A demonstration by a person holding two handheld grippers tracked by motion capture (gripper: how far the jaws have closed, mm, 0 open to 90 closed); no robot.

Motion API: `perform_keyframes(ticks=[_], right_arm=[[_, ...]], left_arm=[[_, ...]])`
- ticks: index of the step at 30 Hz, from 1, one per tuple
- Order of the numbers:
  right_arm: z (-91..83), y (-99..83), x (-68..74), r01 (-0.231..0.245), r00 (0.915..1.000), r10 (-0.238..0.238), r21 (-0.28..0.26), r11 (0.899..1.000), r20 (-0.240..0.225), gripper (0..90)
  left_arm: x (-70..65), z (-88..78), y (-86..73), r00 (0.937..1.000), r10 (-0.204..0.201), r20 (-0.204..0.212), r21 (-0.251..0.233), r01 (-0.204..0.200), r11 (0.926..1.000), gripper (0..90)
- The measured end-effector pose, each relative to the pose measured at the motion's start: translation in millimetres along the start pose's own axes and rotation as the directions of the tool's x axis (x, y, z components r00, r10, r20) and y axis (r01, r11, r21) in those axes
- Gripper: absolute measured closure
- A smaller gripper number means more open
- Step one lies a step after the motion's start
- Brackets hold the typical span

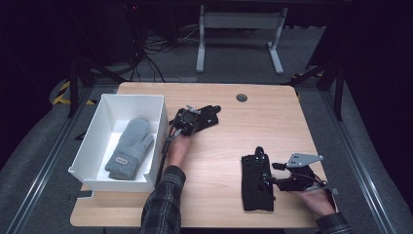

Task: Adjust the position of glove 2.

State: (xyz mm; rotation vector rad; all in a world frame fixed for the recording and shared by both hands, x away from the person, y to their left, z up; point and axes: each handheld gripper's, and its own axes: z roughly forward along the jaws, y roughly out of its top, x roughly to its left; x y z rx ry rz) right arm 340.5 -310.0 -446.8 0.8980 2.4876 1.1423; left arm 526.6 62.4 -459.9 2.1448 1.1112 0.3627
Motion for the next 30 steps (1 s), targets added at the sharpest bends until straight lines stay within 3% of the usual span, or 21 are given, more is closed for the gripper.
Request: perform_keyframes(ticks=[4, 10, 16, 23, 30], right_arm=[[0.2, 0.1, 0.1, 0.000, 1.0000, 0.000, 0.001, 1.000, 0.000, 40.2], [1.0, 0.5, 1.0, 0.003, 1.0000, -0.003, 0.005, 1.000, -0.001, 40.2], [1.2, 0.7, 0.8, 0.003, 1.0000, -0.003, 0.006, 1.000, 0.000, 40.3], [1.4, 1.0, 1.1, 0.004, 1.0000, -0.004, 0.010, 1.000, 0.001, 40.3], [1.5, 0.9, 0.8, 0.003, 1.0000, -0.003, 0.014, 1.000, 0.002, 40.2]], left_arm=[[-2.9, -1.8, -2.3, 0.9999, -0.004, 0.011, 0.002, 0.004, 1.0000, 90.0], [-16.1, -7.9, -11.8, 0.9981, -0.010, 0.061, -0.004, 0.010, 0.9999, 90.0], [-33.1, -15.7, -20.2, 0.9962, 0.018, 0.085, 0.011, -0.019, 0.9998, 90.0], [-53.7, -26.6, -34.6, 0.9903, 0.045, 0.131, 0.011, -0.047, 0.9988, 90.0], [-77.9, -37.7, -50.6, 0.9790, 0.047, 0.198, 0.008, -0.050, 0.9987, 90.0]])
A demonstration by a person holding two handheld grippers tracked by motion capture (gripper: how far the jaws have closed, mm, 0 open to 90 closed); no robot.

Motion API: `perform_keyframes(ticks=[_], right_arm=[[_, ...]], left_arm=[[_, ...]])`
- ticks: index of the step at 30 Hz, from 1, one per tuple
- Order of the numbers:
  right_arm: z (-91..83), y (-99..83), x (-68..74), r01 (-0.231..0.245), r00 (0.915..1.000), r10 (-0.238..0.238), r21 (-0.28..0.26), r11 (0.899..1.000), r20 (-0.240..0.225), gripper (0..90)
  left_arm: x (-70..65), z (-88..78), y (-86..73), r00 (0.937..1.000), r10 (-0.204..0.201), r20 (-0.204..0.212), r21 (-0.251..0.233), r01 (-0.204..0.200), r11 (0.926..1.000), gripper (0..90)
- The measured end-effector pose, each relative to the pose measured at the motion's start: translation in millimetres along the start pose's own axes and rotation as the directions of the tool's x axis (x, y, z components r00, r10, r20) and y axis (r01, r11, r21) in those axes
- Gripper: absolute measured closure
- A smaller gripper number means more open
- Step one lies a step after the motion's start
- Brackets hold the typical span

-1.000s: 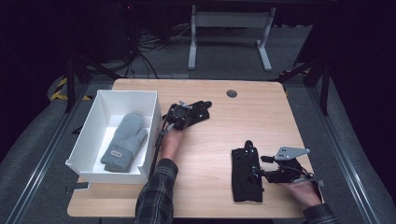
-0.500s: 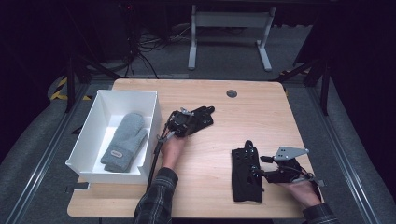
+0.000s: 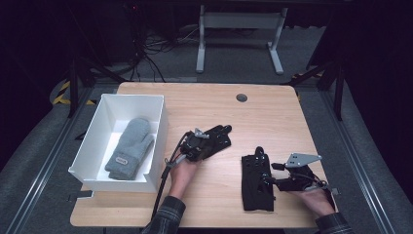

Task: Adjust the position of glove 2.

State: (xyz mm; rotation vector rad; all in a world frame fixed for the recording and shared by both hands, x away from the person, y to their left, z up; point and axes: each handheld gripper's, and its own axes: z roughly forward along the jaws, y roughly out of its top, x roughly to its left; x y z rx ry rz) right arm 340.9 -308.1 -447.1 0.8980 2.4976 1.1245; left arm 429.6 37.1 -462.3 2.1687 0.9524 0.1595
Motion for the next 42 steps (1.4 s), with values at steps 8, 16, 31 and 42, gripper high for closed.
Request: perform_keyframes(ticks=[8, 16, 31, 42], right_arm=[[-0.1, -0.1, 0.0, -0.002, 1.0000, 0.002, 0.000, 1.000, -0.002, 40.2], [-0.2, -0.5, -1.0, -0.005, 1.0000, 0.005, 0.002, 1.000, -0.001, 40.2], [-1.0, -1.2, -1.8, -0.008, 1.0000, 0.008, 0.002, 1.000, -0.001, 40.2], [-0.5, -0.7, -2.0, -0.005, 1.0000, 0.005, 0.006, 1.000, -0.001, 40.2]], left_arm=[[-20.2, -4.4, -5.6, 0.9994, 0.024, 0.024, -0.003, -0.024, 0.9997, 90.0], [3.3, -21.5, 9.1, 0.9996, -0.010, -0.027, -0.038, 0.009, 0.9992, 90.0], [24.5, -13.7, 4.4, 0.9952, -0.012, -0.098, 0.057, 0.017, 0.9982, 90.0], [-0.6, -23.2, -7.0, 0.9967, 0.064, -0.051, 0.126, -0.057, 0.9904, 90.0]])
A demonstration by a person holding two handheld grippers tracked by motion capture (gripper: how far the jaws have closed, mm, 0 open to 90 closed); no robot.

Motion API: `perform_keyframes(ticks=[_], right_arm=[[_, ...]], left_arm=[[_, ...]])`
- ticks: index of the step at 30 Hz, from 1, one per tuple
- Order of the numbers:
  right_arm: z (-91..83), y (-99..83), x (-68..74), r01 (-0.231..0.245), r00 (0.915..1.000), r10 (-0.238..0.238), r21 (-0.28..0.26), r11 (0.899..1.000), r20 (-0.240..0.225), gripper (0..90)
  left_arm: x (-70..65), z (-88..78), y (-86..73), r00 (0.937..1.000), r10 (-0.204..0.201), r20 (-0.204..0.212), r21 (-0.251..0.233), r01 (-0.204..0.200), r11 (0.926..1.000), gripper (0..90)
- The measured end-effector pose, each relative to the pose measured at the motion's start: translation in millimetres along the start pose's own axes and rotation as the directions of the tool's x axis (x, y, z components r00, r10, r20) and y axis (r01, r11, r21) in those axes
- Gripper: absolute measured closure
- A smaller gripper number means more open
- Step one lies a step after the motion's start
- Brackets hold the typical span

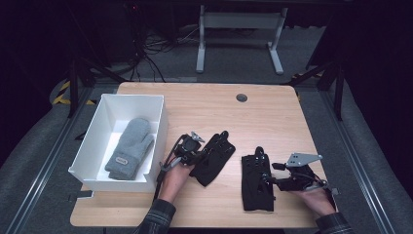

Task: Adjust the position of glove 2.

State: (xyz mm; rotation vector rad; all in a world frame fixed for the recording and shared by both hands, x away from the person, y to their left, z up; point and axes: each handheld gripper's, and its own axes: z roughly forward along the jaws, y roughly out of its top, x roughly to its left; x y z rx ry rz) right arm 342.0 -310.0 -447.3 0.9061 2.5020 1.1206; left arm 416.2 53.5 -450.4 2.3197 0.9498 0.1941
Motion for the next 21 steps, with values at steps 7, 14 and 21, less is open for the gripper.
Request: perform_keyframes(ticks=[7, 14, 21], right_arm=[[0.1, 0.1, 0.4, 0.003, 1.0000, -0.003, 0.001, 1.000, 0.002, 40.2], [-0.1, 0.2, 0.5, 0.002, 1.0000, -0.002, 0.000, 1.000, 0.002, 40.2], [1.1, 0.9, 1.8, 0.007, 1.0000, -0.007, 0.003, 1.000, -0.003, 40.2]], left_arm=[[-18.9, -8.3, -16.0, 0.9978, 0.042, 0.050, 0.005, -0.042, 0.9991, 90.0], [-33.7, -17.4, -31.4, 0.9919, 0.068, 0.107, 0.014, -0.070, 0.9974, 90.0], [-32.2, -23.1, -34.1, 0.9910, 0.053, 0.123, -0.011, -0.052, 0.9986, 87.7]])
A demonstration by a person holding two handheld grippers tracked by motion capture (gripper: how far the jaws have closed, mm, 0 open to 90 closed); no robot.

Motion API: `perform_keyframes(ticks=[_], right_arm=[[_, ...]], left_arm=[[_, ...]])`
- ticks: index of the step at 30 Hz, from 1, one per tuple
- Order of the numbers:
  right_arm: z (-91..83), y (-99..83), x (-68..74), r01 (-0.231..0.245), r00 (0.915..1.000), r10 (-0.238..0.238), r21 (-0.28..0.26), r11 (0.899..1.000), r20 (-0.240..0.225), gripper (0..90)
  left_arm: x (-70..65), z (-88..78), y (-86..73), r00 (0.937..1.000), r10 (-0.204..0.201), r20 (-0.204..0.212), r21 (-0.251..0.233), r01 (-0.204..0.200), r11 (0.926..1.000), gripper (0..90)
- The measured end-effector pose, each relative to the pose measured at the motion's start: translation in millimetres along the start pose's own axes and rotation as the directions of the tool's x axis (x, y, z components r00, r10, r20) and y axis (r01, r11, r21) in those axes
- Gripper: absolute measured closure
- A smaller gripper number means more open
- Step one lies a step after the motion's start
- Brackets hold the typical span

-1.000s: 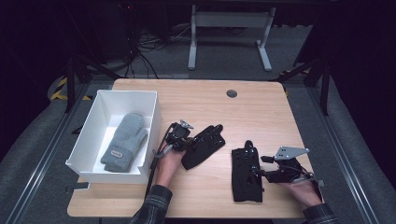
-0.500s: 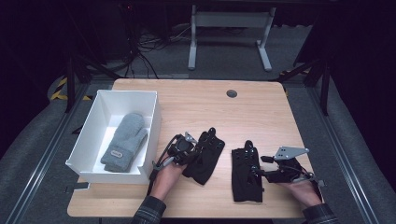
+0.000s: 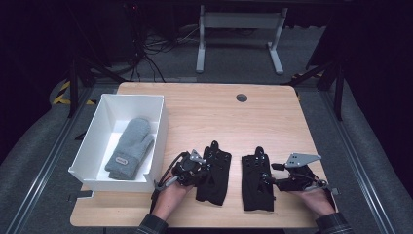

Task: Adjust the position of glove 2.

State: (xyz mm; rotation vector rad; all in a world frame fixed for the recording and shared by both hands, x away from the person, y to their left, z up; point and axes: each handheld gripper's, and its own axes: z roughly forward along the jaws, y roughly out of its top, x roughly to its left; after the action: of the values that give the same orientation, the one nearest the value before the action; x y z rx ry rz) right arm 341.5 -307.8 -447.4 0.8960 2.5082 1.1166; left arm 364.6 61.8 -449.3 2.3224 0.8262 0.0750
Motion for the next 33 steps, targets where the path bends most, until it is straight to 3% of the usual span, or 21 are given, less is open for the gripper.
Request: perform_keyframes(ticks=[2, 6, 8, 17, 28, 33], right_arm=[[0.1, 0.0, 0.0, 0.000, 1.0000, 0.000, 0.001, 1.000, 0.000, 40.2], [0.6, -0.2, -1.3, -0.002, 1.0000, 0.002, 0.001, 1.000, -0.002, 40.2], [0.8, -0.3, -1.7, -0.005, 1.0000, 0.005, 0.004, 1.000, -0.001, 40.2], [1.0, -0.3, -1.3, 0.001, 1.0000, -0.001, 0.007, 1.000, -0.001, 40.2], [-1.4, -1.1, -3.7, -0.003, 1.0000, 0.003, 0.007, 1.000, 0.004, 40.6], [-3.8, -2.7, -4.9, -0.010, 0.9999, 0.010, 0.010, 1.000, 0.008, 41.3]], left_arm=[[5.4, -5.1, 1.3, 0.9998, -0.017, -0.011, -0.039, 0.017, 0.9991, 83.6], [13.3, -8.1, 2.9, 0.9986, -0.043, -0.033, -0.069, 0.040, 0.9968, 75.5], [18.3, -6.3, 3.1, 0.9963, -0.079, -0.033, -0.085, 0.076, 0.9935, 69.1], [24.6, 6.8, 4.8, 0.9916, -0.124, -0.035, -0.088, 0.121, 0.9887, 63.1], [19.5, 12.6, 5.4, 0.9913, -0.107, -0.077, -0.062, 0.102, 0.9928, 63.8], [16.1, 14.5, 7.3, 0.9913, -0.109, -0.074, -0.056, 0.105, 0.9928, 74.6]])
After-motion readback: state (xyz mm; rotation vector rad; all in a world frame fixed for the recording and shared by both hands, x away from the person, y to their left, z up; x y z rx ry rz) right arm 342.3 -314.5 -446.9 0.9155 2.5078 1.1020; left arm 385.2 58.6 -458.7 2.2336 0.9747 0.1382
